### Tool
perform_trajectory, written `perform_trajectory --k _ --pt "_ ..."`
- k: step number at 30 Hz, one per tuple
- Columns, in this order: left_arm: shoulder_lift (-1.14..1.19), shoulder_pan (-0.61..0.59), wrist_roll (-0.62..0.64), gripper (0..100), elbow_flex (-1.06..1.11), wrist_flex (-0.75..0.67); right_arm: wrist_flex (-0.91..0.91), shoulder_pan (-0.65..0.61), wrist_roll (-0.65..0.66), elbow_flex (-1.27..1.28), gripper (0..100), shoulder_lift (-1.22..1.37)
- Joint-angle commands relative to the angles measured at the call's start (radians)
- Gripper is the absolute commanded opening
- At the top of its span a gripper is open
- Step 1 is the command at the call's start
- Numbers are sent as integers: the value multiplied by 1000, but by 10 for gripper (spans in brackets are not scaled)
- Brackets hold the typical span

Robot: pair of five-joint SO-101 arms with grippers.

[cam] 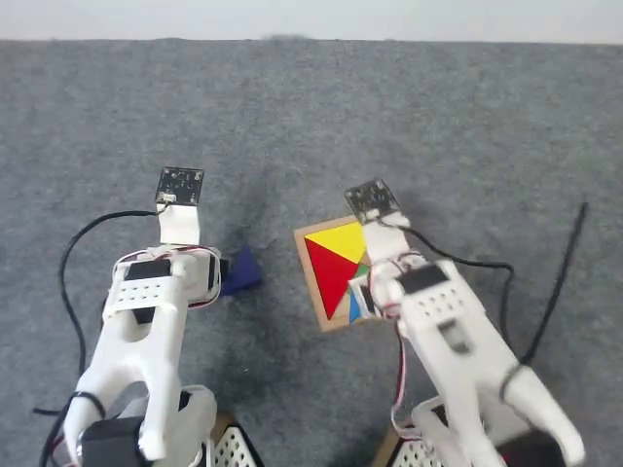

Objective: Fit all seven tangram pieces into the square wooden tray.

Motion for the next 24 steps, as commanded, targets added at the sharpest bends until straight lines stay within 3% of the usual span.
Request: perform_trajectory --k 1,7,24 --pt "-37 11 6 196 -8 -31 22 1 60 120 6 -306" --pt "-37 11 6 196 -7 -31 73 -97 138 236 6 -487" --pt "-37 12 6 196 19 -71 -27 -150 137 132 6 -145"
